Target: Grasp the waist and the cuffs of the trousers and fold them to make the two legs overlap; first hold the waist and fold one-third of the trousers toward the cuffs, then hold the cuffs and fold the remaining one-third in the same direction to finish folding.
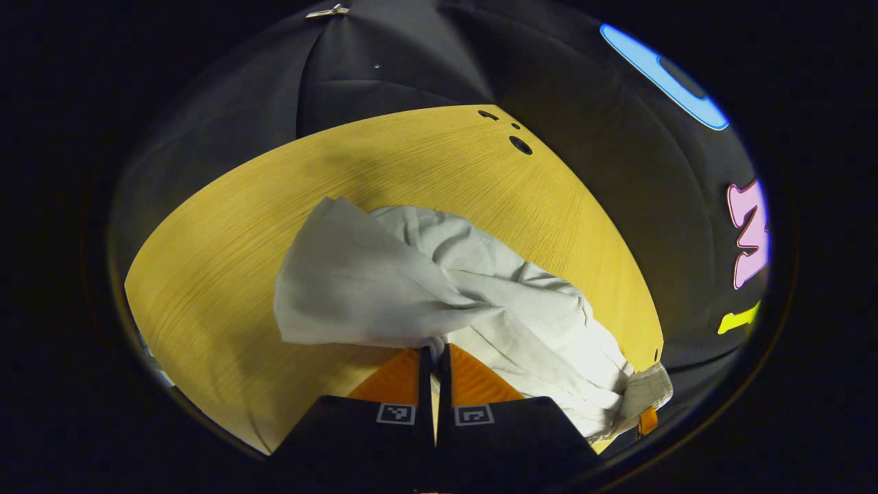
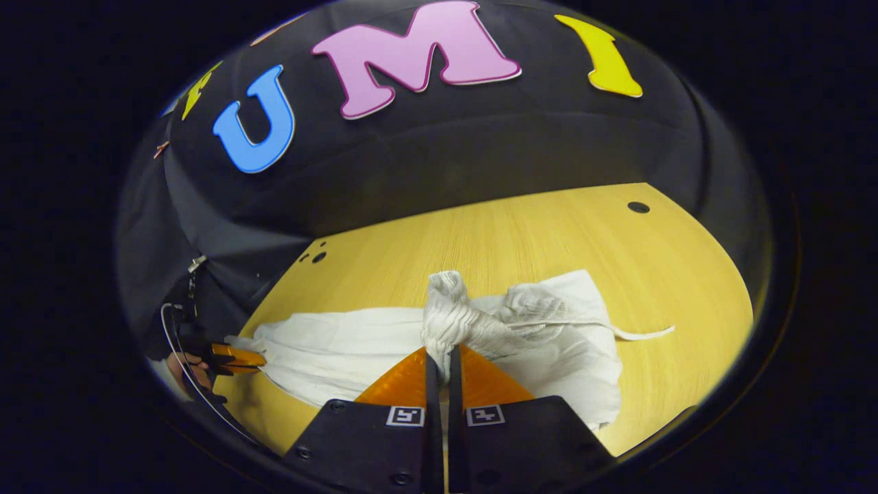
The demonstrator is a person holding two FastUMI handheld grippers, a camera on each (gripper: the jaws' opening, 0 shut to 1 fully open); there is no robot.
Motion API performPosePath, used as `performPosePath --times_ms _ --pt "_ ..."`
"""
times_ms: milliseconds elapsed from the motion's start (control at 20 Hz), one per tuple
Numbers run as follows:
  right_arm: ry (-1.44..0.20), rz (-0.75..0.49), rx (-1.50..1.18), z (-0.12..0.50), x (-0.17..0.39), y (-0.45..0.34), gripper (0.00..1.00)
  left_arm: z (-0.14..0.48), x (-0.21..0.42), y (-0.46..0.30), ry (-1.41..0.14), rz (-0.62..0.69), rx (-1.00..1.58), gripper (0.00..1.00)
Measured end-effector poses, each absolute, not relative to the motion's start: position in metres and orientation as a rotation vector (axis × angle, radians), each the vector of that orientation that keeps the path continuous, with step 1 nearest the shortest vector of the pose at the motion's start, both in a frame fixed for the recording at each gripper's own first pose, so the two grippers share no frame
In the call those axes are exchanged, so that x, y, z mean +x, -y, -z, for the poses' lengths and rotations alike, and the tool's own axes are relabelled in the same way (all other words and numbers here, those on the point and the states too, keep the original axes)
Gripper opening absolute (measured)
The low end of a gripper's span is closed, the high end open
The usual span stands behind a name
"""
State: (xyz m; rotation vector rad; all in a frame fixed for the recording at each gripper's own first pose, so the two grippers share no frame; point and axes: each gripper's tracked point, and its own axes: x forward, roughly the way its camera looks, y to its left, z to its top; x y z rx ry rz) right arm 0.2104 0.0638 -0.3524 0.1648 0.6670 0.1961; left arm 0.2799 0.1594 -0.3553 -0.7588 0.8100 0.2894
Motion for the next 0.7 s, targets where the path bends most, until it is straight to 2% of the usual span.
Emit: performPosePath --times_ms 250,350,400,450,500,550,600,650,700 --pt "-0.772 -0.256 0.178 0.384 0.195 -0.080 0.09 0.356 0.281 -0.160 -0.807 -0.296 -0.751 0.06" --pt "-0.820 -0.322 0.244 0.387 0.184 -0.098 0.17 0.355 0.281 -0.160 -0.801 -0.307 -0.757 0.07" --pt "-0.818 -0.352 0.268 0.381 0.182 -0.105 0.37 0.355 0.281 -0.161 -0.798 -0.313 -0.760 0.06" --pt "-0.812 -0.392 0.301 0.374 0.181 -0.112 0.34 0.355 0.281 -0.160 -0.795 -0.318 -0.763 0.06" --pt "-0.808 -0.429 0.328 0.368 0.176 -0.120 0.46 0.355 0.281 -0.161 -0.792 -0.322 -0.767 0.07" --pt "-0.804 -0.463 0.346 0.362 0.173 -0.125 0.36 0.355 0.281 -0.161 -0.789 -0.326 -0.770 0.07" --pt "-0.812 -0.485 0.360 0.359 0.168 -0.127 0.38 0.354 0.281 -0.162 -0.786 -0.329 -0.775 0.11" --pt "-0.820 -0.490 0.362 0.359 0.164 -0.126 0.48 0.355 0.281 -0.161 -0.780 -0.333 -0.780 0.06" --pt "-0.819 -0.491 0.363 0.356 0.162 -0.120 0.49 0.354 0.281 -0.162 -0.773 -0.339 -0.787 0.06"
